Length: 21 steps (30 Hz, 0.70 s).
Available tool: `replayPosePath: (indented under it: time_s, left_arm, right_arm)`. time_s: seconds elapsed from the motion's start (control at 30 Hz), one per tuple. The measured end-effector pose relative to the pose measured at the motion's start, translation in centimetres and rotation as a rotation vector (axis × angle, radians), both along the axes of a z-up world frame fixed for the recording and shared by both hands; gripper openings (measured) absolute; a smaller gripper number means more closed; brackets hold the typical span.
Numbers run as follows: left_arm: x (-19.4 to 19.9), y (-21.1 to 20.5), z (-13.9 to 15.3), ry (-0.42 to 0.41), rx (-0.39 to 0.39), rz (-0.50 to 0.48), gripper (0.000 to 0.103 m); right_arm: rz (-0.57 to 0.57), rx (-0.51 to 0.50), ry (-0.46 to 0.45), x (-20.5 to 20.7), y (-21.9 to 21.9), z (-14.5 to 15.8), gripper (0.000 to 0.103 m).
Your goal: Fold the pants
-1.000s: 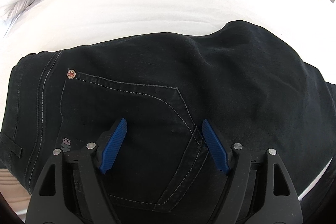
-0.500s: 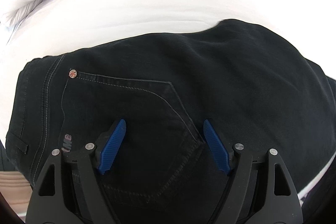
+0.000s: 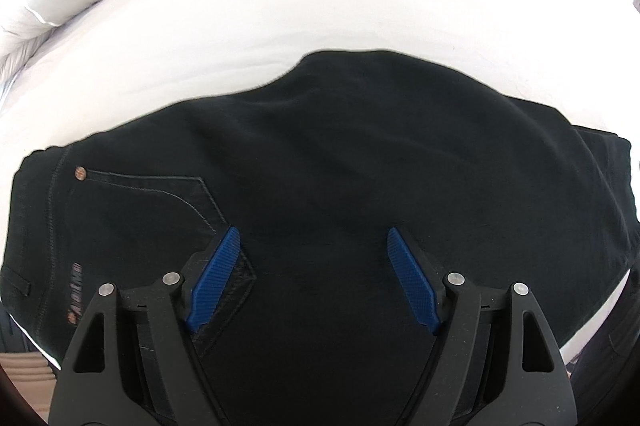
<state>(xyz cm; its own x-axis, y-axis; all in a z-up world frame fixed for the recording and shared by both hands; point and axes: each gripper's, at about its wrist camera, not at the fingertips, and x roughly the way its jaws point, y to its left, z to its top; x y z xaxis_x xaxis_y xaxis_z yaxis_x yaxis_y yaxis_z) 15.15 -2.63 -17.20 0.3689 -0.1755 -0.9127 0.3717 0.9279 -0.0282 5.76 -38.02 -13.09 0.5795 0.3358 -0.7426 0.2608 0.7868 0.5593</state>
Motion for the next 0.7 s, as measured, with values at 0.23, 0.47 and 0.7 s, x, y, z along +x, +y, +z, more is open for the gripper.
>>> replayPosePath:
  time_s: [0.23, 0.47, 0.7]
  left_arm:
    - [0.4, 0.3, -1.0, 0.006, -0.051, 0.046, 0.076]
    - [-0.1, -1.0, -0.5, -0.027, -0.083, 0.065, 0.076]
    - [-2.1, -2.3, 0.4, -0.053, -0.127, 0.049, 0.076]
  right_arm:
    - [-0.163, 0.008, 0.08, 3.2, -4.7, -6.0, 0.0]
    - [-0.291, -0.159, 0.066, 2.9, -6.5, -4.3, 0.0]
    - [-0.217, 0.032, -0.118, -3.8, -3.8, 1.5, 0.035]
